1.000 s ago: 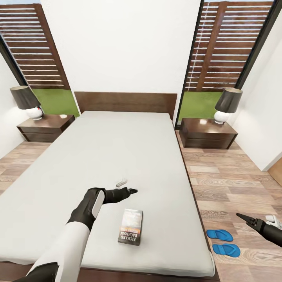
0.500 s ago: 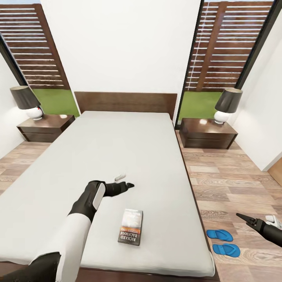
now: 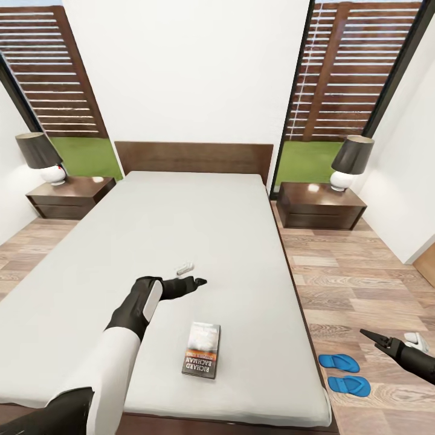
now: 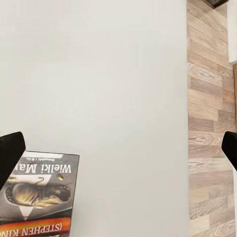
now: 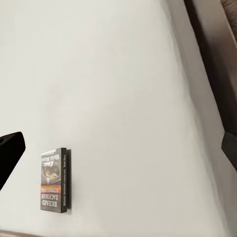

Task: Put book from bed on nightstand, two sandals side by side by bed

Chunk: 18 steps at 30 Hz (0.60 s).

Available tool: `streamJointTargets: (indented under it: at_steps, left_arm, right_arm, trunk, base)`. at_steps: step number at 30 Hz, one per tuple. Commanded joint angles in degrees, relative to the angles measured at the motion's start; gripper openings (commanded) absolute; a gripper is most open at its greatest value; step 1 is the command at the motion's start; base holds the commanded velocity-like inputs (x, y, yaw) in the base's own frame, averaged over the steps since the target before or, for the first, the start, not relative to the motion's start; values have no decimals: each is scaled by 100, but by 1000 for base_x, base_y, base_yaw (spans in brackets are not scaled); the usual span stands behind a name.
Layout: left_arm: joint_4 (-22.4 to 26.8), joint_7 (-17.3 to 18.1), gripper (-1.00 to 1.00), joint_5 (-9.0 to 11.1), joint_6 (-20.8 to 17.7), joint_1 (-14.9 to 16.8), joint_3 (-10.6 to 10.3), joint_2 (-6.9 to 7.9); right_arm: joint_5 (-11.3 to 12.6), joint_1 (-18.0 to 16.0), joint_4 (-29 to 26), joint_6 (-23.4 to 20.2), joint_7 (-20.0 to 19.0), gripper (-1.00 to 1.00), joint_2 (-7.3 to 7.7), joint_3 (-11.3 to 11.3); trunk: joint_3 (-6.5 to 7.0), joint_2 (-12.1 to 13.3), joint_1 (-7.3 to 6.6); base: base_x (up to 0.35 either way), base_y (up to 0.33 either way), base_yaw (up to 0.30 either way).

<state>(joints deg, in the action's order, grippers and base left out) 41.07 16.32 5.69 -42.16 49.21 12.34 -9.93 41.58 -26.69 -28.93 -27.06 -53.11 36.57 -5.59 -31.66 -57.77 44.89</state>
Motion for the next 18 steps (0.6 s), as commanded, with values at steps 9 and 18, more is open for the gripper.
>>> streamJointTargets:
  at_steps: [9,18]
  left_arm:
    - [-17,-84,100,19,57,9,-1235,-7]
    - [-21,-70,100,38,50,9,-1432,-7]
  right_arm:
    - [35,-3,2,-45,-6,100,-9,-4]
    - [35,-3,2,-45,-6,100,-9,-3]
  trunk:
    - [-6,-4,0]
    - [-6,-4,0]
  base:
    - [0,0,0]
    - [0,0,0]
